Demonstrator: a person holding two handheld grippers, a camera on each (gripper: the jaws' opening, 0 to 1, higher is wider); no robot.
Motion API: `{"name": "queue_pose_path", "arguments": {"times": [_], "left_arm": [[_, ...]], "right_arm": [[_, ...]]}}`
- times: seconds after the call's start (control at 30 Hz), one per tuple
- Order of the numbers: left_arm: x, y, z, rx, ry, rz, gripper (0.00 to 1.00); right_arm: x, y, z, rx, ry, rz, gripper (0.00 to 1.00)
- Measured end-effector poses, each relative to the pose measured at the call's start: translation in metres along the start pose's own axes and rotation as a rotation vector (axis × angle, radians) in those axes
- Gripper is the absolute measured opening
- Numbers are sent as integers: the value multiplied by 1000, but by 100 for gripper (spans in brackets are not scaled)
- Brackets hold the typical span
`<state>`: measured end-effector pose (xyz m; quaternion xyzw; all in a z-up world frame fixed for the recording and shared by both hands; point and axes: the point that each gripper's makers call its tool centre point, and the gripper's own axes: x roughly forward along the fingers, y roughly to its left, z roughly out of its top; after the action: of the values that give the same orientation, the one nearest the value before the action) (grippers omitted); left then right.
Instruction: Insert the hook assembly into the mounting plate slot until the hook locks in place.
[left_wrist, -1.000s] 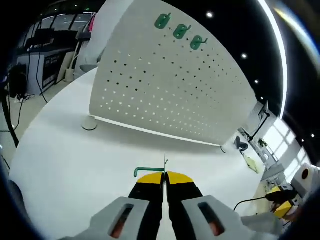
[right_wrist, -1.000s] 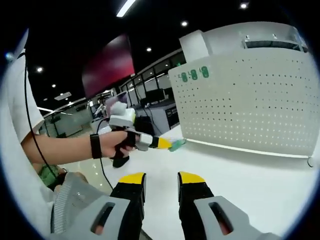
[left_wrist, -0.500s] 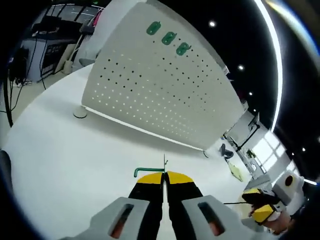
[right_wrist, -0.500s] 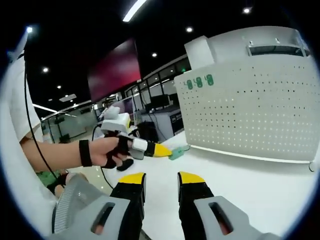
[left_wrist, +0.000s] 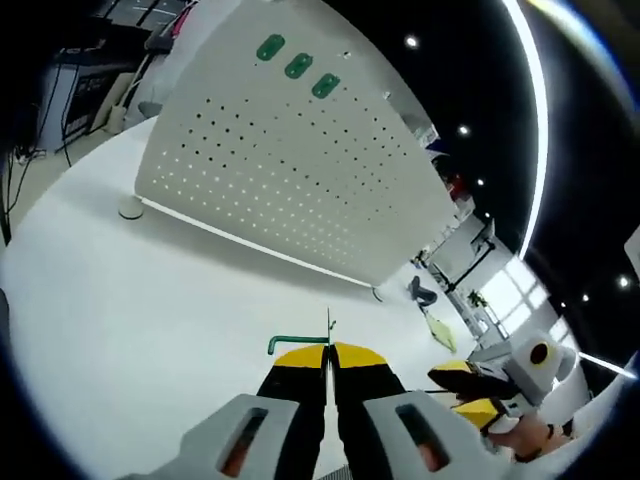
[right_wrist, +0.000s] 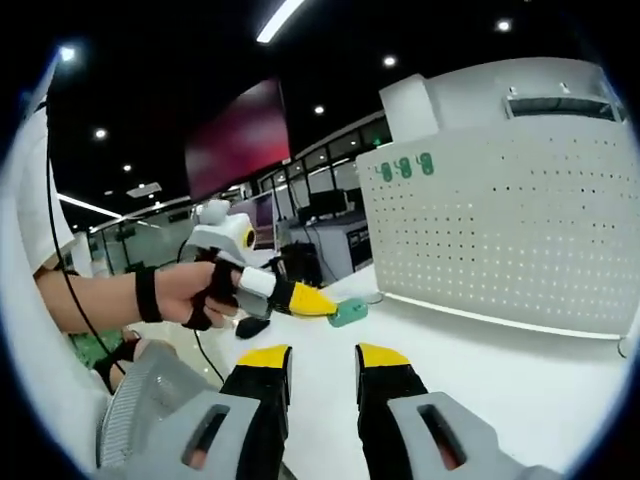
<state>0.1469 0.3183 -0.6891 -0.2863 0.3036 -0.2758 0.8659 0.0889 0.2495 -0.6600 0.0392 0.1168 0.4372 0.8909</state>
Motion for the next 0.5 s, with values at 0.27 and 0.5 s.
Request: {"name": "queue_pose_path", "arguments": {"times": [0.27,0.5], "left_arm": [[-8,-12,1,-39,10,-44,1],[-10,-27,-6,-109,35,-106,1]], "right_arm": [[2,-3,4,-93,22,10,27],[1,-4,3,-161,42,16,31]]}}
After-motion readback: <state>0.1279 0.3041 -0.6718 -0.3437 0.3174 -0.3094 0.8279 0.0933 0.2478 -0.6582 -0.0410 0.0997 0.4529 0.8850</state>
